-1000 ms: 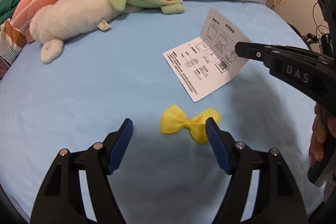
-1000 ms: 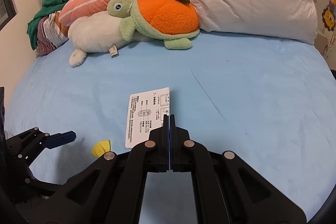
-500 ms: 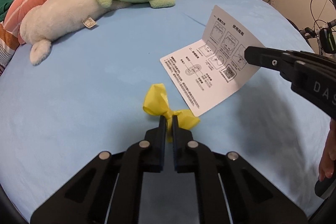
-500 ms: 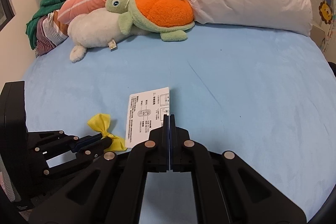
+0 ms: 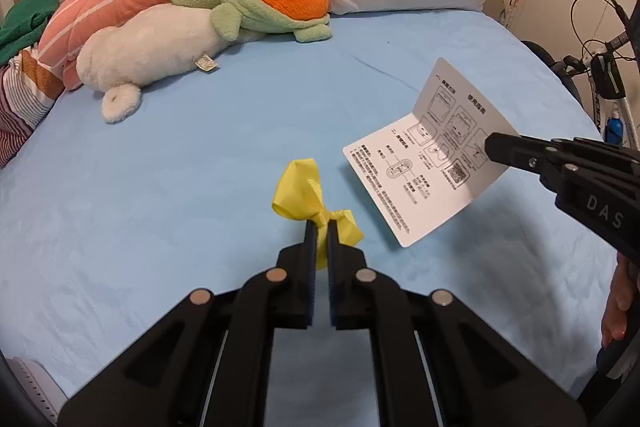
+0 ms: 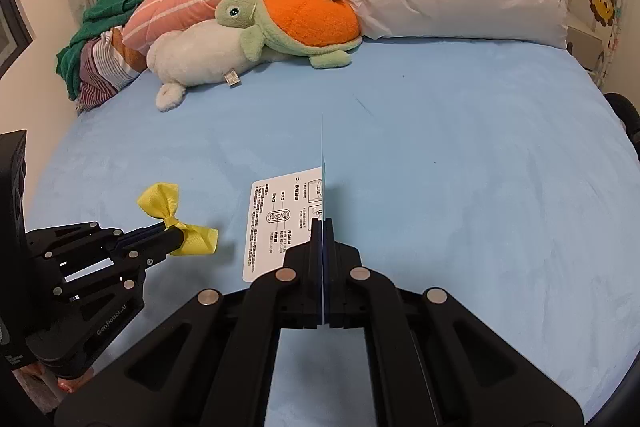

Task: Collect trash
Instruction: 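Carry yellow bow and leaflet to the grey bin and open both tools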

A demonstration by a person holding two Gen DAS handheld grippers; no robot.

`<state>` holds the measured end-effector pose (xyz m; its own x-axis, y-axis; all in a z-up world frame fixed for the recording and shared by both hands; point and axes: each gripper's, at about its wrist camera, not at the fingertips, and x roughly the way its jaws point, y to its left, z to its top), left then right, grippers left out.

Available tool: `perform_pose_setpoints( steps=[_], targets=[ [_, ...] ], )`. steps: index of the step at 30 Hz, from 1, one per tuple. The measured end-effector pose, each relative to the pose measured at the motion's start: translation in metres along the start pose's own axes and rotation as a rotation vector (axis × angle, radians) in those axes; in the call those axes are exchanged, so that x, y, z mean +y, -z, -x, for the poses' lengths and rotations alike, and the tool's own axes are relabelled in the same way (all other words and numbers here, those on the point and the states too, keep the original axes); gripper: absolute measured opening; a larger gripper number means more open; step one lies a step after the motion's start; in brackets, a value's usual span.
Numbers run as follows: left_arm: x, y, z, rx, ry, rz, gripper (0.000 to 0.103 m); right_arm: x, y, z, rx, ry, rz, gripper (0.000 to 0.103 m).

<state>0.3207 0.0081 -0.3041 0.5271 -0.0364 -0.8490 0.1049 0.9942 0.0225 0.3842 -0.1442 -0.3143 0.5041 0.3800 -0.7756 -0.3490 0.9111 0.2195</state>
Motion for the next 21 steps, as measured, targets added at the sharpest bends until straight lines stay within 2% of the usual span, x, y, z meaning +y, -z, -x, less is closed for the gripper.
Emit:
perform_pose_setpoints(
  steps=[8,21],
  targets=[
    [0.014,0.031,0.061,-0.018,-0.043,0.022,0.006,0.031,0.017,0.051,-0.032,-0.018,0.032,0.0],
    [0.072,0.096,0.163,-0.063,-0.139,0.15,0.006,0.109,0.042,0.128,-0.106,-0.083,0.132,0.0]
  ],
)
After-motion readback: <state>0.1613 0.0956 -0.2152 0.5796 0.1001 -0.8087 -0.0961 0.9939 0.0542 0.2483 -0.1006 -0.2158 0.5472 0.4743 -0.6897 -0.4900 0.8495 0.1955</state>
